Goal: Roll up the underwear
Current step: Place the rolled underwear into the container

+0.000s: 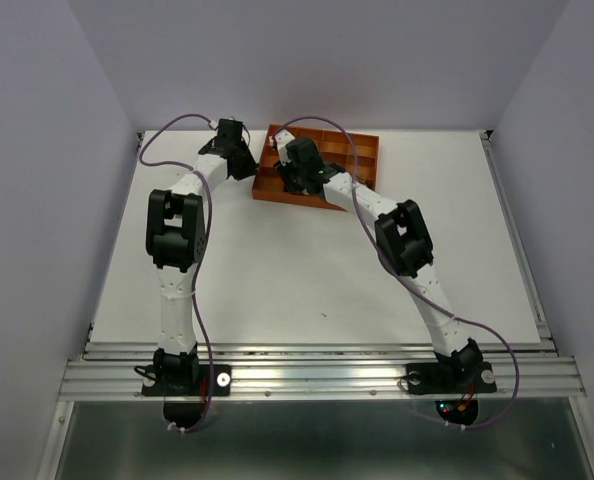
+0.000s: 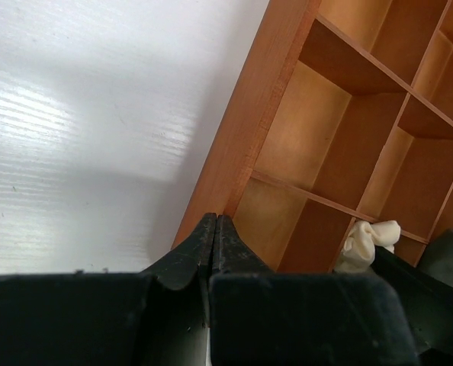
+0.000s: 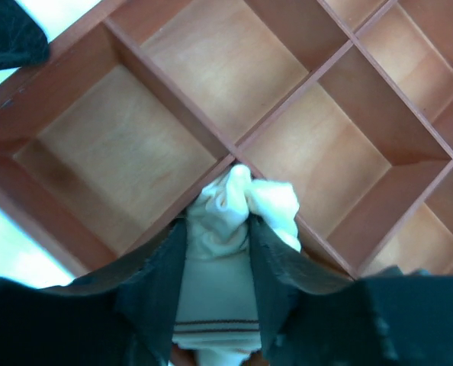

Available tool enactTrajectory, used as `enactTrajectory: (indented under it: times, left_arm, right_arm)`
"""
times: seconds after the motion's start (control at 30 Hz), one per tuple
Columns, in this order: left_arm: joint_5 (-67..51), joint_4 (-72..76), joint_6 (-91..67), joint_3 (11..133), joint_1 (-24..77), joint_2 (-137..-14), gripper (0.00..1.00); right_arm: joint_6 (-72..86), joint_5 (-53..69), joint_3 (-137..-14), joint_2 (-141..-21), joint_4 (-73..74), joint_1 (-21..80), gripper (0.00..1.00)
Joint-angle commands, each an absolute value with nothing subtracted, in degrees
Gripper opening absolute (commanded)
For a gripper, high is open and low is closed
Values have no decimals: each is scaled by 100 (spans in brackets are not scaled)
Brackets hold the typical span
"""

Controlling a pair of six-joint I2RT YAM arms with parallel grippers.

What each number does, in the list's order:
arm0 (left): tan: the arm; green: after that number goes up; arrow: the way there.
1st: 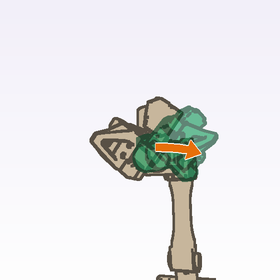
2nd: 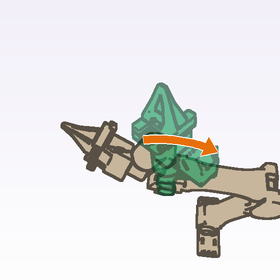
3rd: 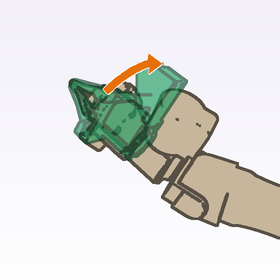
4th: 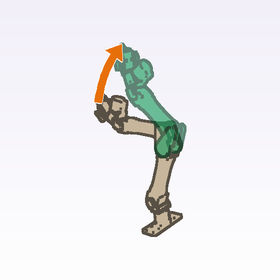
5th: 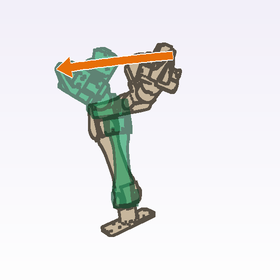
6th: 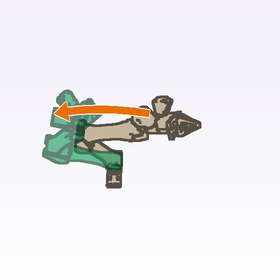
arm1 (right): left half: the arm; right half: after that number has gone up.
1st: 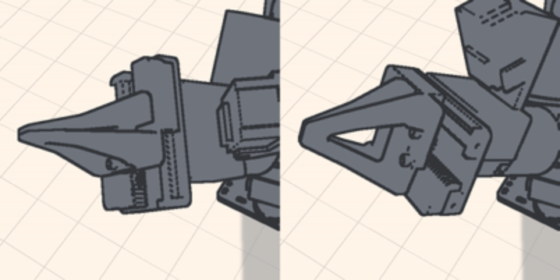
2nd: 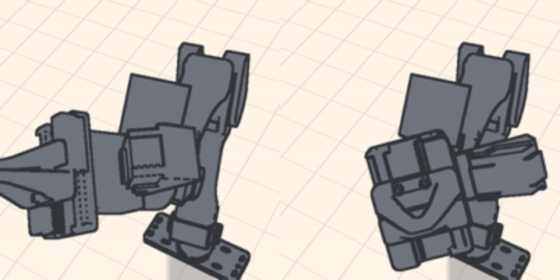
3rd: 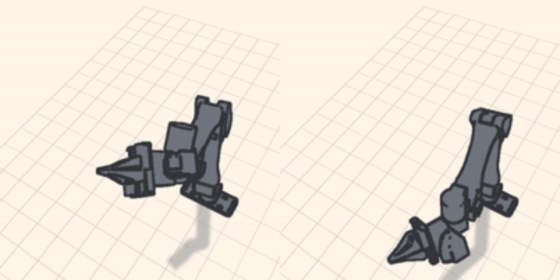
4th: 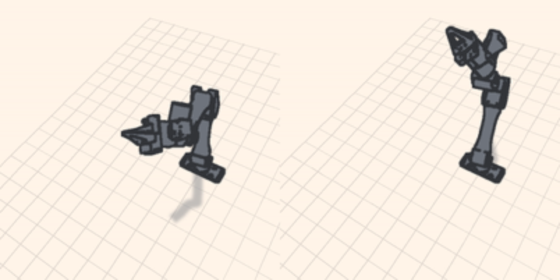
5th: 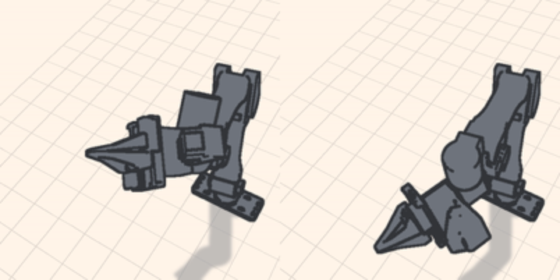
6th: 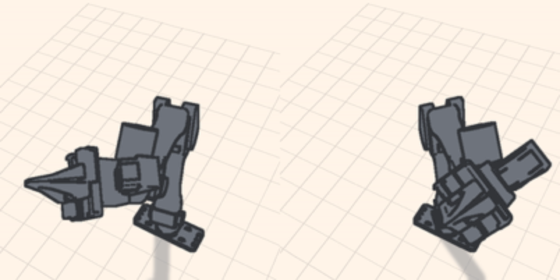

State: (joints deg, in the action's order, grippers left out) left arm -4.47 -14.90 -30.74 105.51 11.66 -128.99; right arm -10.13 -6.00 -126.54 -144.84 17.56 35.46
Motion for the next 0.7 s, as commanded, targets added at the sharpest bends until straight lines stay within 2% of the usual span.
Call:
enactTrajectory:
  times: [0.0,0.27,0.47,0.67]
  left_arm:
    - [-264,-2320,-3164,10345,1204,-12823,0]
    - [-229,-2312,-3243,10301,1204,-12744,0]
    - [-220,-2347,-3278,10310,1204,-12735,0]
    - [-176,-2373,-3313,10318,1195,-12727,0]
  right_arm:
    - [-923,-572,-12454,-13870,2602,3612,47]
    - [-817,-202,-12015,-13228,2391,3612,51]
    - [-765,-483,-12067,-13411,2391,3612,38]
    - [-712,-817,-12006,-13570,2391,3612,33]
